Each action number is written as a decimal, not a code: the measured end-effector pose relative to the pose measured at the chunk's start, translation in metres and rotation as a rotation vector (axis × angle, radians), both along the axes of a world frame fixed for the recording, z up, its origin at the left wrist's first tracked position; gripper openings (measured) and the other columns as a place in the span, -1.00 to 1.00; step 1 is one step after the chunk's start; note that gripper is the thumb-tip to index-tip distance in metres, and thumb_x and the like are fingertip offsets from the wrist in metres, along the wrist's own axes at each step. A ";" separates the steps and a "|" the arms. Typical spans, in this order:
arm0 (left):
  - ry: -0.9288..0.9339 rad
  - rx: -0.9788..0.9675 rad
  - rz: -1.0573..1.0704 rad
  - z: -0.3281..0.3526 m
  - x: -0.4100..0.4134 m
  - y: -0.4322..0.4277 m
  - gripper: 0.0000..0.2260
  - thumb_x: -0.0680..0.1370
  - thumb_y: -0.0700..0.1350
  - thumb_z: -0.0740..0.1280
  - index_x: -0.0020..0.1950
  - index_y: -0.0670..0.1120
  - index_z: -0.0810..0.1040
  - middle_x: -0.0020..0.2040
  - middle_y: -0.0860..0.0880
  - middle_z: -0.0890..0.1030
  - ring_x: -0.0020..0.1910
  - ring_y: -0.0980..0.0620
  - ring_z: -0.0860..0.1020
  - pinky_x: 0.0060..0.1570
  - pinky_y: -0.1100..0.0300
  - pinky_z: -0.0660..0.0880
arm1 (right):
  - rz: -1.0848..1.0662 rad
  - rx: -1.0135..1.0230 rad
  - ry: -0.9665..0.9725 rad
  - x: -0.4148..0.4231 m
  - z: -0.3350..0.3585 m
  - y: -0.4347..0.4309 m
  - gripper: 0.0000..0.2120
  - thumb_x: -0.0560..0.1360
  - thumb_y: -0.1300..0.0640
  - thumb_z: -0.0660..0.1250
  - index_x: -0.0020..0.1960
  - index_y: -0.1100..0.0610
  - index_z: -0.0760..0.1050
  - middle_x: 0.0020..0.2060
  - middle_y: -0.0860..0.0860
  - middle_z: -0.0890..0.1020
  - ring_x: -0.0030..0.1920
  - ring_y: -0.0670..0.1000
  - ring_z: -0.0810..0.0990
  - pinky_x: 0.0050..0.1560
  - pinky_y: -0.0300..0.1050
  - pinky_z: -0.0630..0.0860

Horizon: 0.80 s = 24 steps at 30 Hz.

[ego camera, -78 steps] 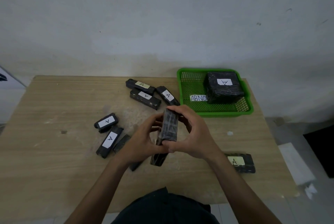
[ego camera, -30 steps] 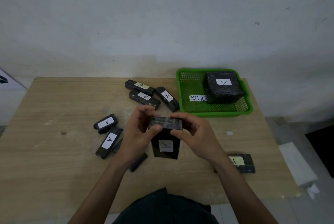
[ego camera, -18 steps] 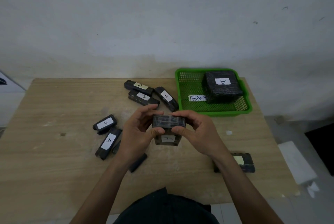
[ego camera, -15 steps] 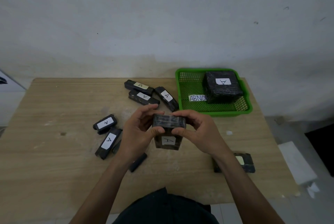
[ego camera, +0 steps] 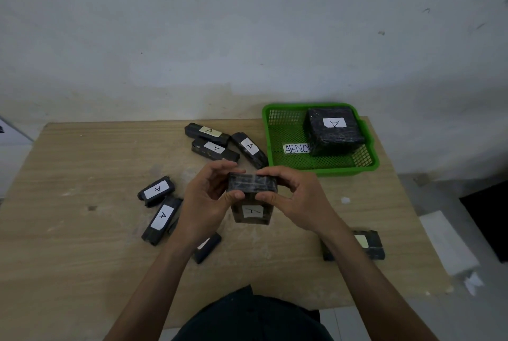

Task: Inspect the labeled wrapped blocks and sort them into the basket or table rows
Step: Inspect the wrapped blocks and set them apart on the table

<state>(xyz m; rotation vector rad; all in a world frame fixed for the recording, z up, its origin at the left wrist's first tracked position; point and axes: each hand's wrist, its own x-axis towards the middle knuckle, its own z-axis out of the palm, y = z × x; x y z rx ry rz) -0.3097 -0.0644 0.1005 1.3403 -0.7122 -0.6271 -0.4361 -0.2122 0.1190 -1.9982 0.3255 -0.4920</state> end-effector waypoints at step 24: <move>0.435 0.638 -0.023 -0.062 -0.031 -0.061 -0.56 0.52 -0.29 0.35 0.37 -0.26 0.34 0.09 -0.17 0.57 -0.04 -0.03 0.58 -0.03 0.11 0.52 | -0.973 0.663 0.063 -0.088 -0.071 -0.071 -0.81 0.58 0.10 0.28 0.10 0.15 0.59 -0.01 0.08 0.66 -0.01 0.05 0.65 0.02 0.00 0.62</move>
